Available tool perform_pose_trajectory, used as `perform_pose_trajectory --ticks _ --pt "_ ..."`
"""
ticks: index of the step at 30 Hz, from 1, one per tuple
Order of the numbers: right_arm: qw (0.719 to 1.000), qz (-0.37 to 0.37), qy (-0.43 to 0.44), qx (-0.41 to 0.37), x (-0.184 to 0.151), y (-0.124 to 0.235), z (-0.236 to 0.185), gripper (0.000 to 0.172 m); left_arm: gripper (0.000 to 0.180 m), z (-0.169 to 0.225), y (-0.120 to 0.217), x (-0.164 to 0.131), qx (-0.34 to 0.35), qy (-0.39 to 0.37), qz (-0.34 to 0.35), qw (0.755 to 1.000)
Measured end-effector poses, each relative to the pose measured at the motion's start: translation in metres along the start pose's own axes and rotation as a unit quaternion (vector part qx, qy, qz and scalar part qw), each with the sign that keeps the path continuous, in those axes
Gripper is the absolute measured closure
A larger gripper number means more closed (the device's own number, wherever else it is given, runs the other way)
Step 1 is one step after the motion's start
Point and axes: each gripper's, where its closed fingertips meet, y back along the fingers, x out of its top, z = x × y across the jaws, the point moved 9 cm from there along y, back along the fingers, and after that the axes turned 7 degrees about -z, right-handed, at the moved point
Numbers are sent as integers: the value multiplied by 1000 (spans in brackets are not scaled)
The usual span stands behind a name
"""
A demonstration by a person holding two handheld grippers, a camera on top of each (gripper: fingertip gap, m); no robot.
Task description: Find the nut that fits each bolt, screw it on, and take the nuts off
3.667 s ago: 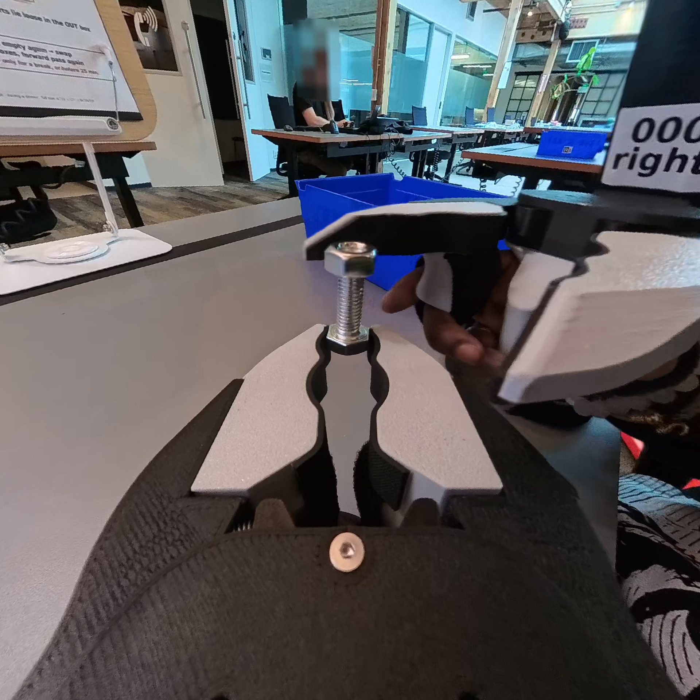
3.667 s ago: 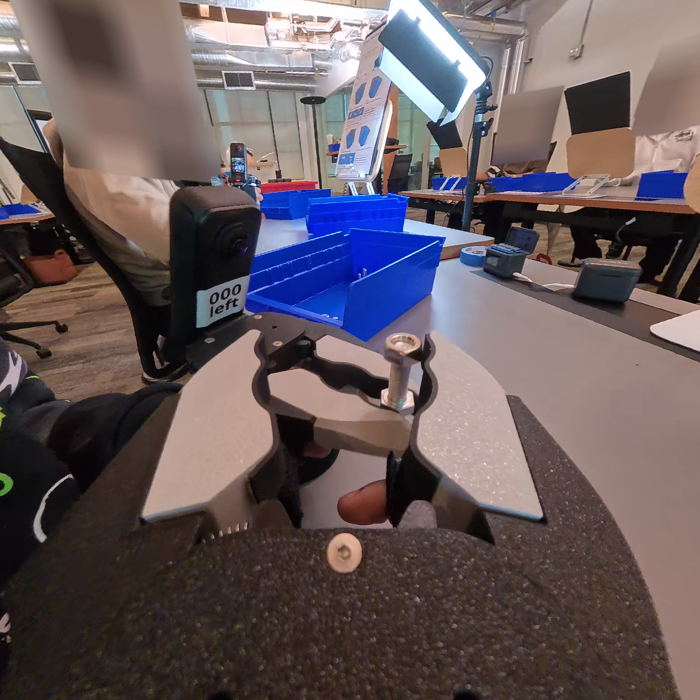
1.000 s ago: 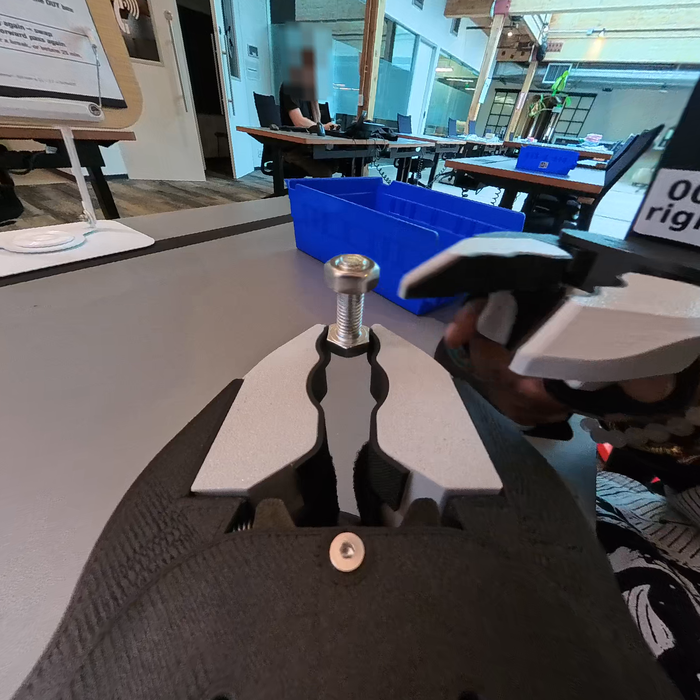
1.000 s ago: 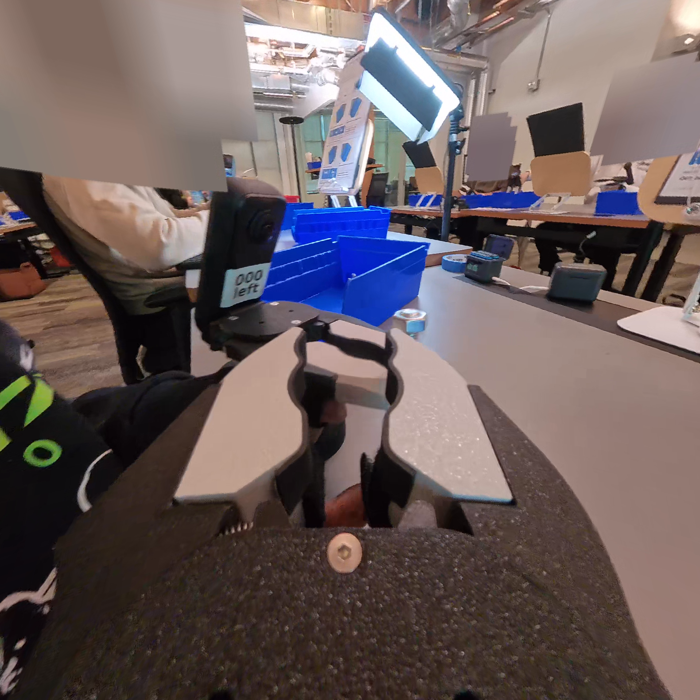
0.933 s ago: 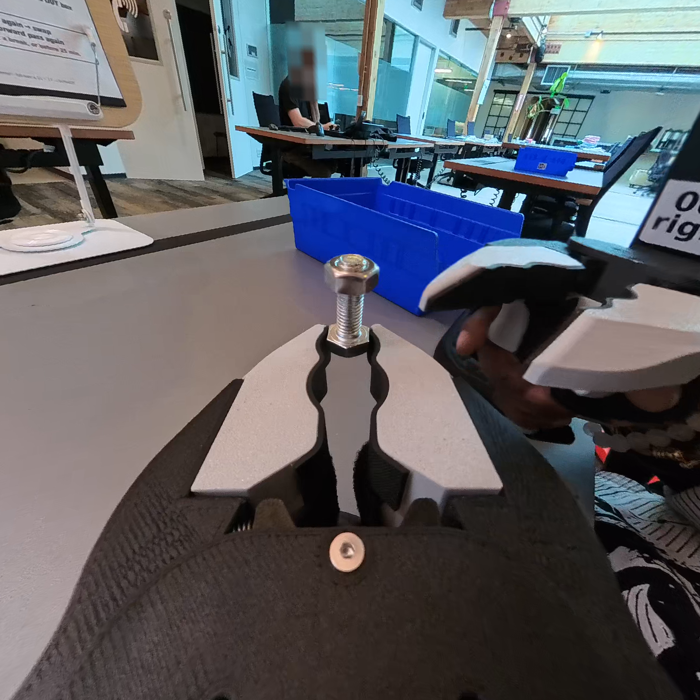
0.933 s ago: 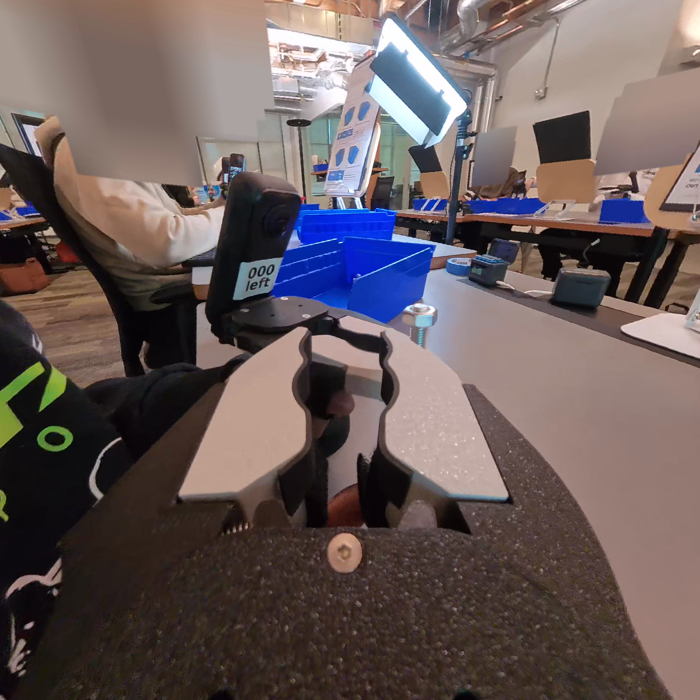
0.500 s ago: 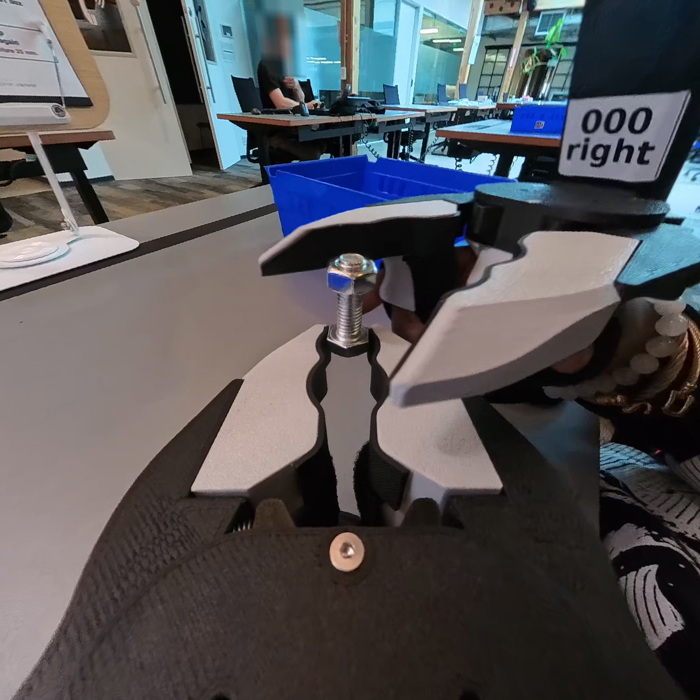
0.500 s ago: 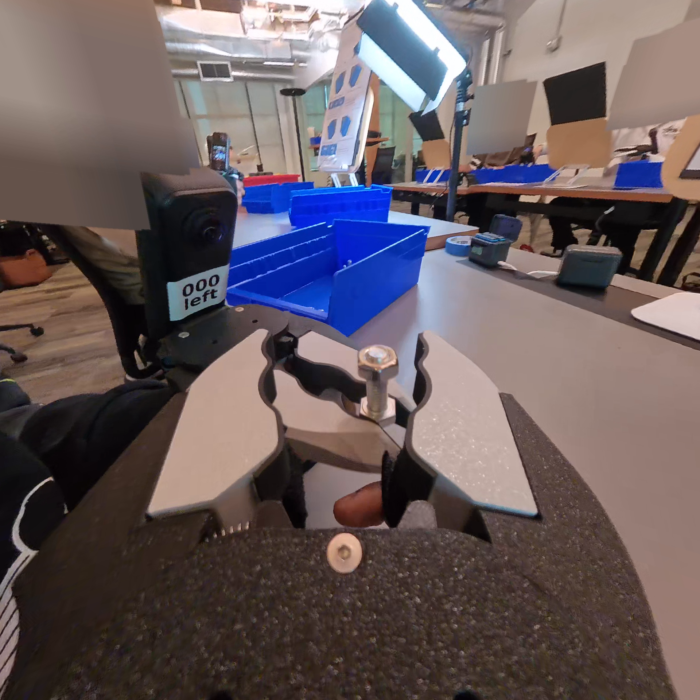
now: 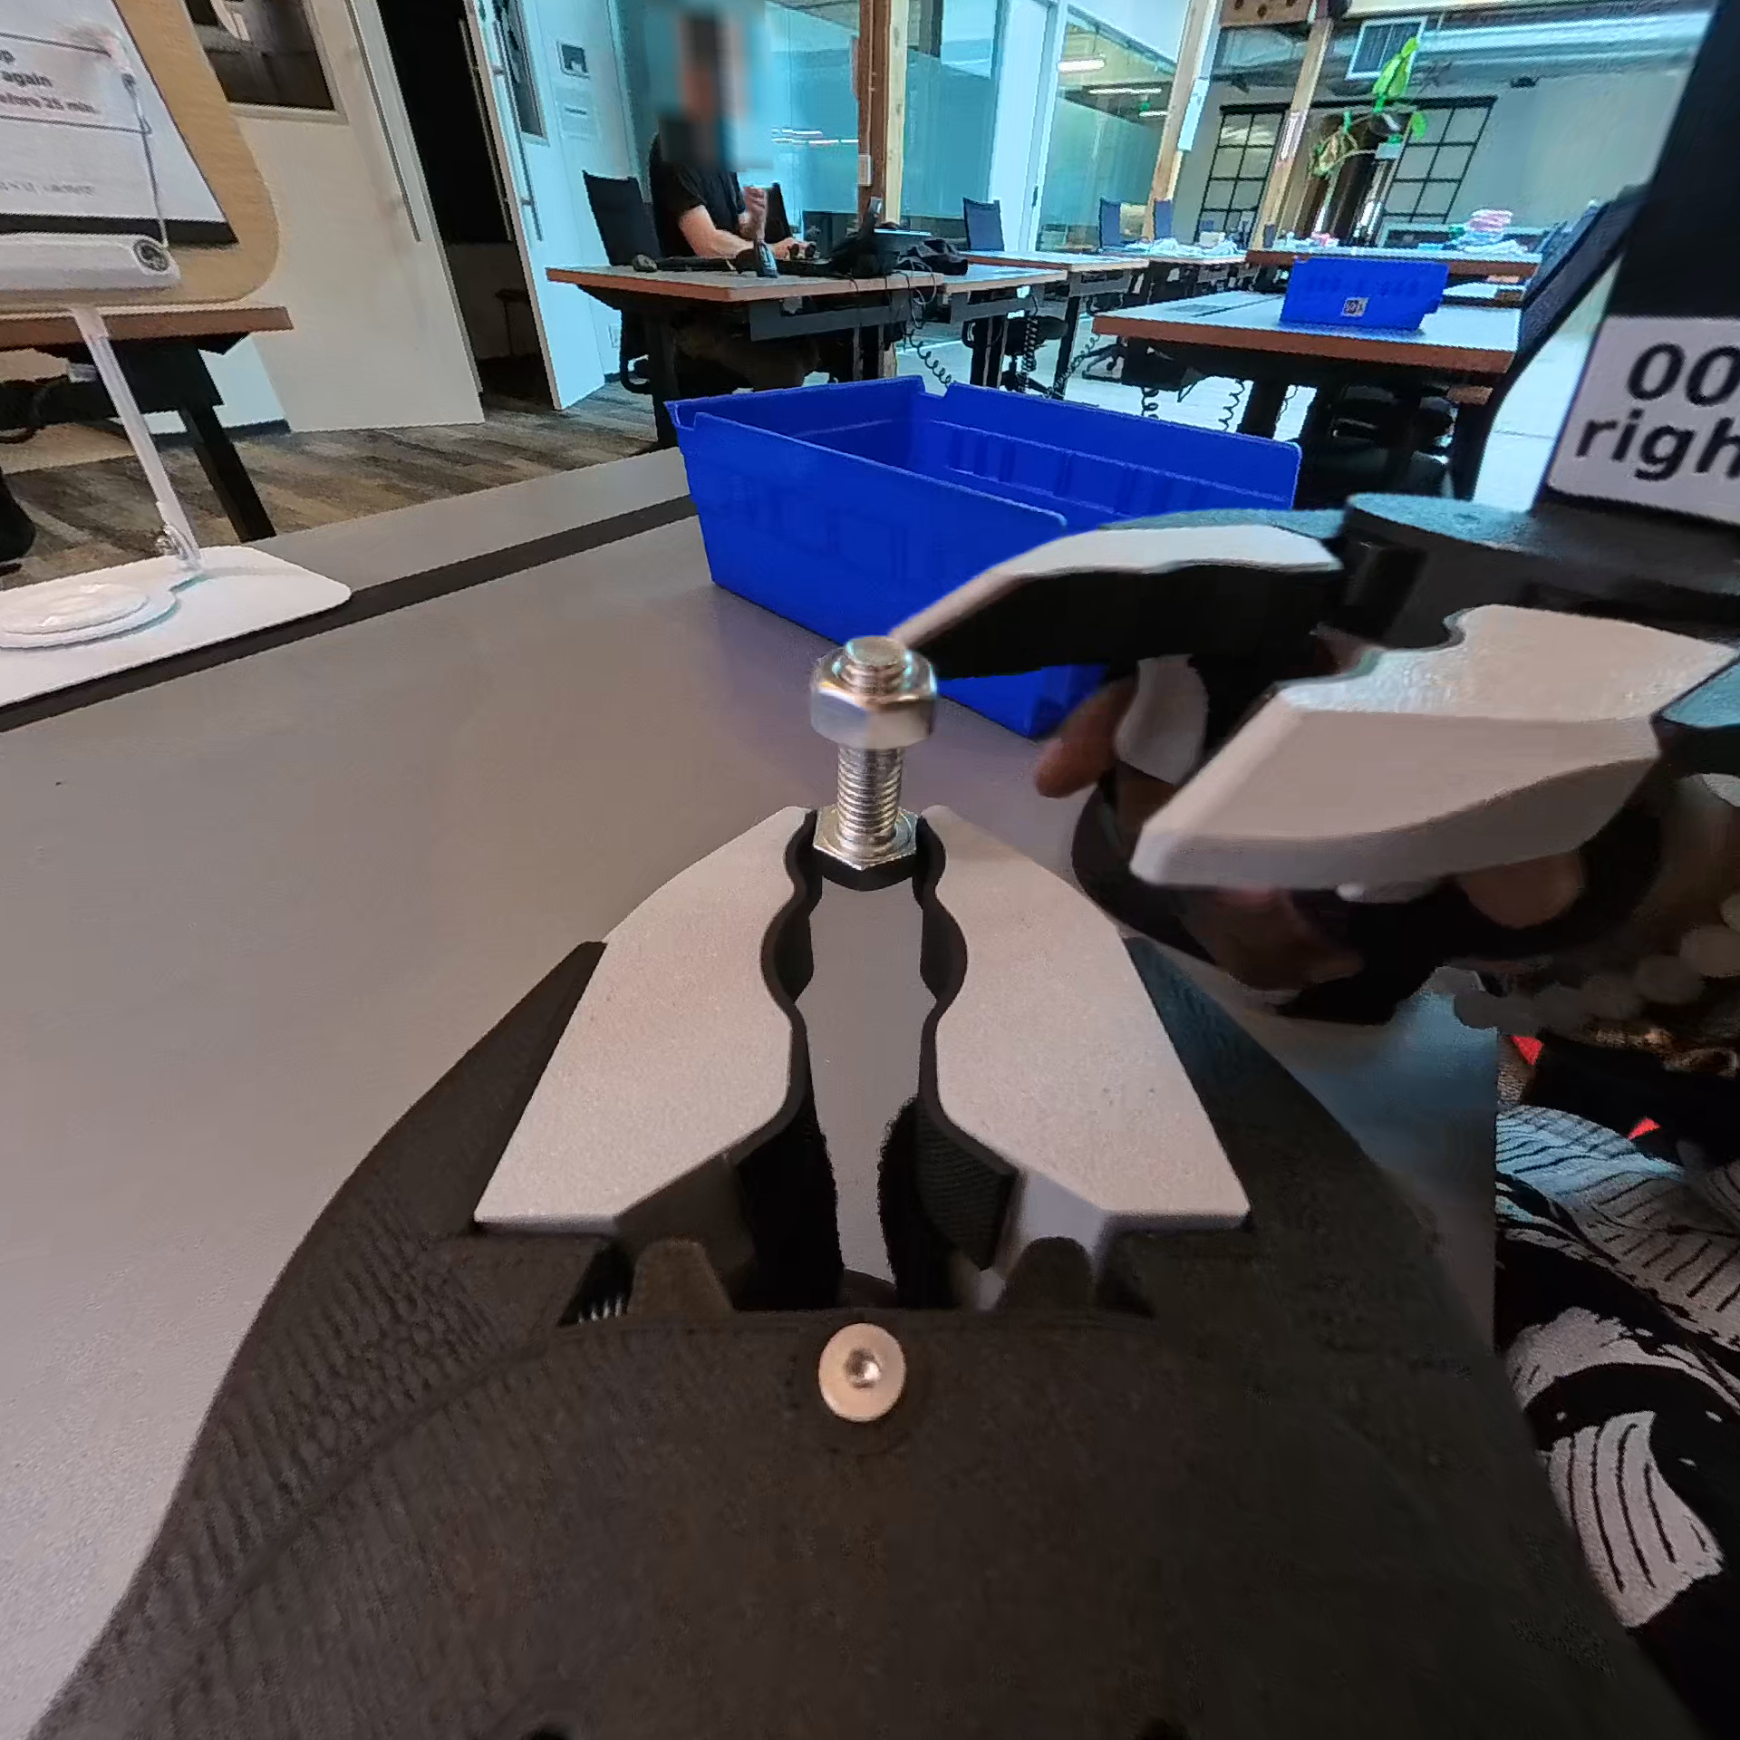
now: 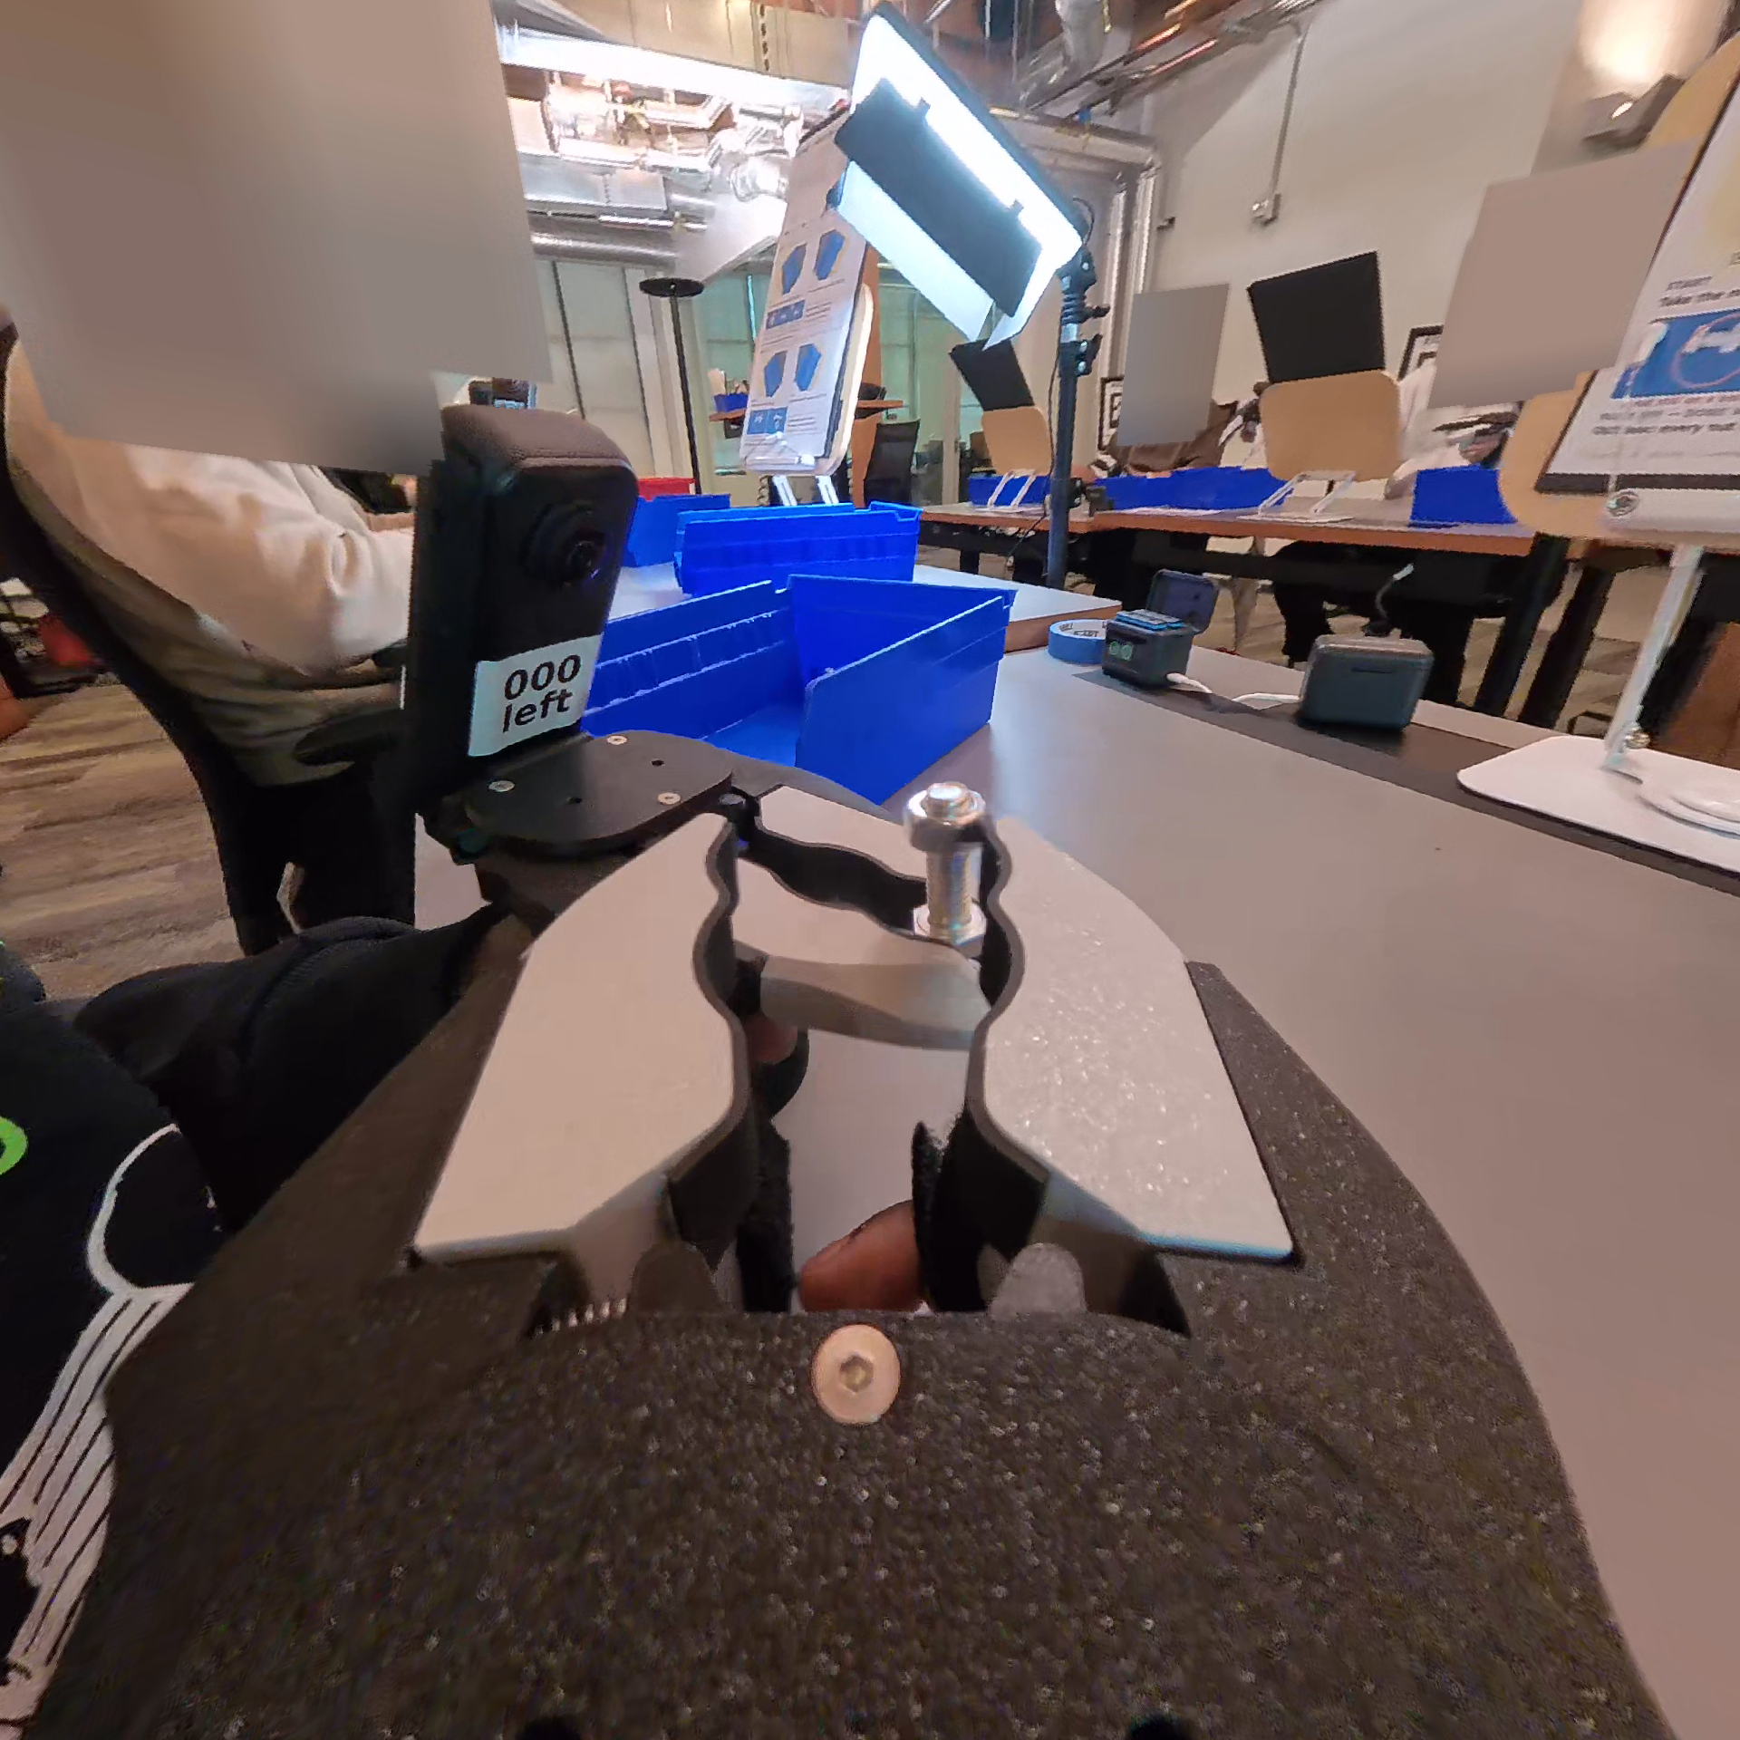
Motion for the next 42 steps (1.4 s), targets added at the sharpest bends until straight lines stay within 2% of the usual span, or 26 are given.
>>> perform_pose_trajectory --ticks 2,5,7,10,12,19,28,31,33,35,38,42 --pt "1000 12 2 11 -1 7 -3 145 162 0 0 0 0 3 0 1000" --pt "1000 29 2 1 1 13 -2 148 162 0 0 0 0 2 -1 1000" --pt "999 35 -2 -17 1 11 4 142 162 0 0 0 0 0 -1 1000" --pt "1000 17 -20 -11 0 0 10 119 162 0 0 0 -1 -1 -2 1000" --pt "1000 0 -26 5 0 -11 13 109 162 1 0 0 -2 -3 -3 1000" --pt "998 -18 -23 50 3 -31 14 109 162 1 -1 0 -3 -6 -6 1000" --pt "1000 -6 -16 21 0 -11 9 122 162 0 -1 0 2 0 -3 1000" --pt "1000 0 -17 6 -2 1 7 132 162 0 -1 0 2 2 -3 1000" --pt "1000 6 -15 17 -3 8 4 149 162 -1 -1 0 2 4 -3 1000" --pt "1000 8 -15 14 -4 13 3 150 162 -1 -1 0 3 3 -2 1000" --pt "1000 13 -13 -4 -3 12 7 148 162 0 -1 0 2 1 -3 1000" --pt "1000 0 -31 6 -3 -3 13 124 162 0 -1 0 1 0 -3 1000"
